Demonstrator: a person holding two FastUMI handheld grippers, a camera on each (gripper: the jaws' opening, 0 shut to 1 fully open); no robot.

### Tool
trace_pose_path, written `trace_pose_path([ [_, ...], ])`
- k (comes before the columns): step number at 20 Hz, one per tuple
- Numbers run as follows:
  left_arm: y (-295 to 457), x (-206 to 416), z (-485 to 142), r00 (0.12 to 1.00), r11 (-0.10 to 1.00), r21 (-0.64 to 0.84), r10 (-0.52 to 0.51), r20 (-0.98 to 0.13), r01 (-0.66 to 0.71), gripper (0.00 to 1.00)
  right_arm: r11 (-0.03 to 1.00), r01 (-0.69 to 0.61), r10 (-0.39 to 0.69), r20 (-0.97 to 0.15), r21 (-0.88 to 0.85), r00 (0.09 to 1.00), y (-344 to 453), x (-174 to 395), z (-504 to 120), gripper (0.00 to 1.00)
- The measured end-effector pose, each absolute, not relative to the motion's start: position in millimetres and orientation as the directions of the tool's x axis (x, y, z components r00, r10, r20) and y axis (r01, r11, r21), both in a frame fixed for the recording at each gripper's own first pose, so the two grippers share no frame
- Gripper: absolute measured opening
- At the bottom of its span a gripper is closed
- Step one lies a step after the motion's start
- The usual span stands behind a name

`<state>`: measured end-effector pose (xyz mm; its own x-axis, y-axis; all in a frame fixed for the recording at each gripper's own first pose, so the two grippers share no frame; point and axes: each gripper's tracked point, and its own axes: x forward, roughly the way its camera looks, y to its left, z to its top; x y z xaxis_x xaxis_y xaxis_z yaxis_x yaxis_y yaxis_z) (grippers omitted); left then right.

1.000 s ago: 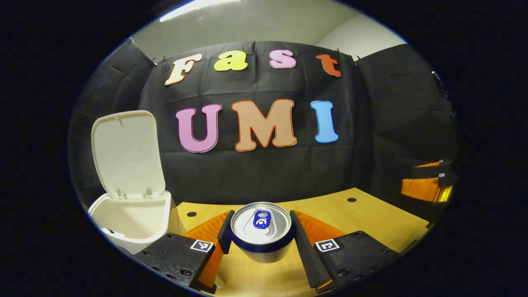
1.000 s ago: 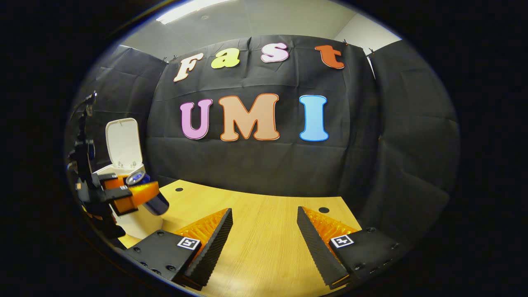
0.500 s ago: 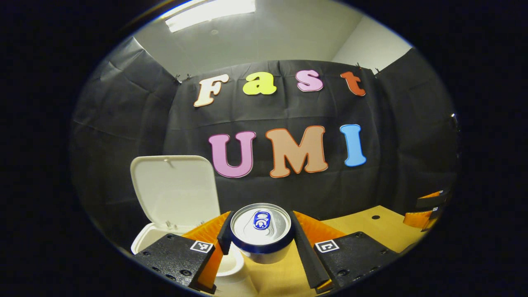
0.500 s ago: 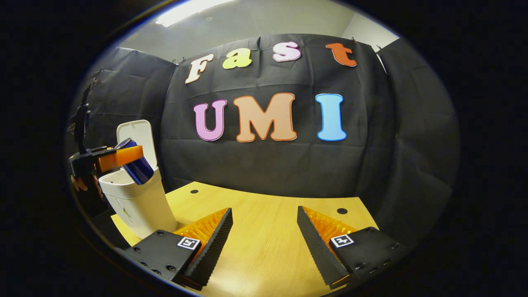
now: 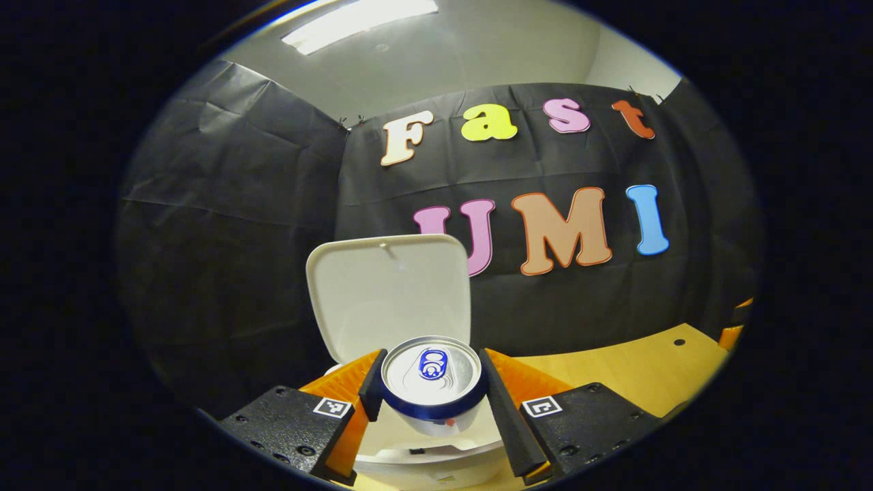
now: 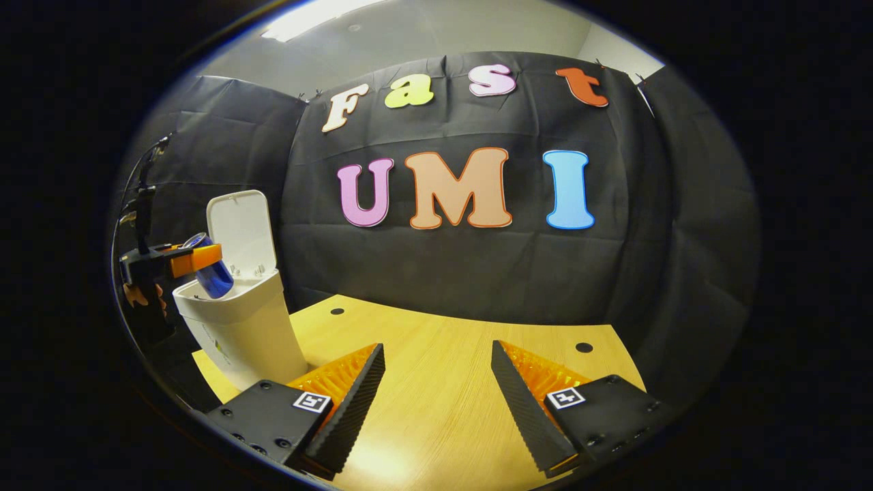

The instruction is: Press the lid of the desktop garbage bin to open it, pick up the crumpled paper on the desktop and throw it into the bin, then pick up the pop can on the desktop and drop it into the bin, and finally close the garbage bin lid.

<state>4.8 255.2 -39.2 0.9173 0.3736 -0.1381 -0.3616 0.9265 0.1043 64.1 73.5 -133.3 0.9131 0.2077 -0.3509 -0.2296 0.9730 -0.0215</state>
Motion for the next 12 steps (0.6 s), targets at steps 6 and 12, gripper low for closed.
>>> trace_pose_path([
  [6,265.4,4.1,-16.4,0.911,0.912,0.128,0.403,-0.091,-0.391,0.95,0.973,-0.229,0.207,-0.347,-0.023,0.915,74.9,64.1,-129.9,0.96],
  [12,266.6,18.7,48.1,0.924,0.916,0.130,0.383,-0.004,-0.379,0.93,0.978,-0.207,0.189,-0.344,-0.014,0.920,67.9,59.6,-130.1,0.99],
])
